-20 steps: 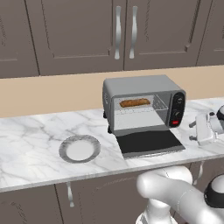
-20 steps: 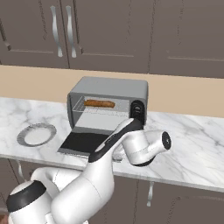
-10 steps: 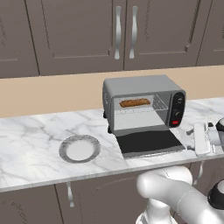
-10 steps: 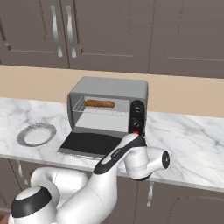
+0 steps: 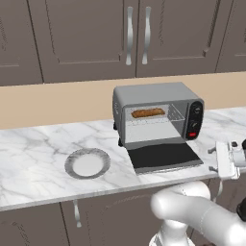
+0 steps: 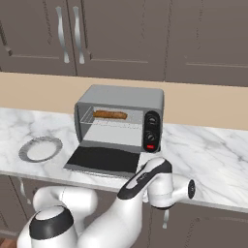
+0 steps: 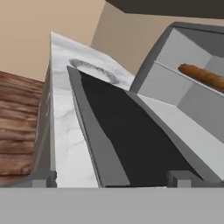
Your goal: Pull the toaster oven rack outwards. Pick up the baguette from the plate and place it on the toaster oven rack. Close the toaster oven door fully and set the temperature to the lowest setting.
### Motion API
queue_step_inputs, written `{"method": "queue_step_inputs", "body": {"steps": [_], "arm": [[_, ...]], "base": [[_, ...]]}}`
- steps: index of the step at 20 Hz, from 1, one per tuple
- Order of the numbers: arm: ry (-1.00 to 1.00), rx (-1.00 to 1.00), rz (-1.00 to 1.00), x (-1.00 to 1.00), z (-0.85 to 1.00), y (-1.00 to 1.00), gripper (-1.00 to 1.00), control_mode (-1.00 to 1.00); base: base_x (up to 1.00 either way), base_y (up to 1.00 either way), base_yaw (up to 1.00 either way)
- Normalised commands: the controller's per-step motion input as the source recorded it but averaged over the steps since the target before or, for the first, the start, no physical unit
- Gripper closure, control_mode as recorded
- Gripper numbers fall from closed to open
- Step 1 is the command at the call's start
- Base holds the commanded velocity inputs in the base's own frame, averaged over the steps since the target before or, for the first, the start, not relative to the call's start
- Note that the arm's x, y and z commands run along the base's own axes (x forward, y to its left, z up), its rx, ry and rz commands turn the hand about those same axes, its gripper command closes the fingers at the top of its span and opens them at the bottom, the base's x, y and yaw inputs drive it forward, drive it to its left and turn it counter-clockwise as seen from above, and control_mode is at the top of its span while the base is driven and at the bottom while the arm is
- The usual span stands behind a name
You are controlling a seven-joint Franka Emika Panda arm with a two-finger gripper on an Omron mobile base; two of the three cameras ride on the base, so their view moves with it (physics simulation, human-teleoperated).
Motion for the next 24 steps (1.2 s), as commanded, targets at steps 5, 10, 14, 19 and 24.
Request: {"method": "queue_step_inputs", "body": {"steps": [5, 10, 14, 19, 24], "arm": [[0.00, 0.00, 0.01, 0.07, -0.26, 0.00, -1.00, -1.00], [0.05, 0.00, 0.06, 0.25, -0.27, 0.00, -1.00, -1.00], [0.03, 0.00, 0.01, 0.32, -0.27, 0.04, 1.00, -1.00], [0.08, 0.03, 0.05, 0.15, -0.34, -0.05, 1.00, -1.00], [0.13, 0.06, 0.03, 0.09, -0.41, -0.05, 1.00, -1.00]], "base": [[0.00, 0.00, 0.00], [0.00, 0.00, 0.00], [0.00, 0.00, 0.00], [0.00, 0.00, 0.00], [0.00, 0.00, 0.00]]}}
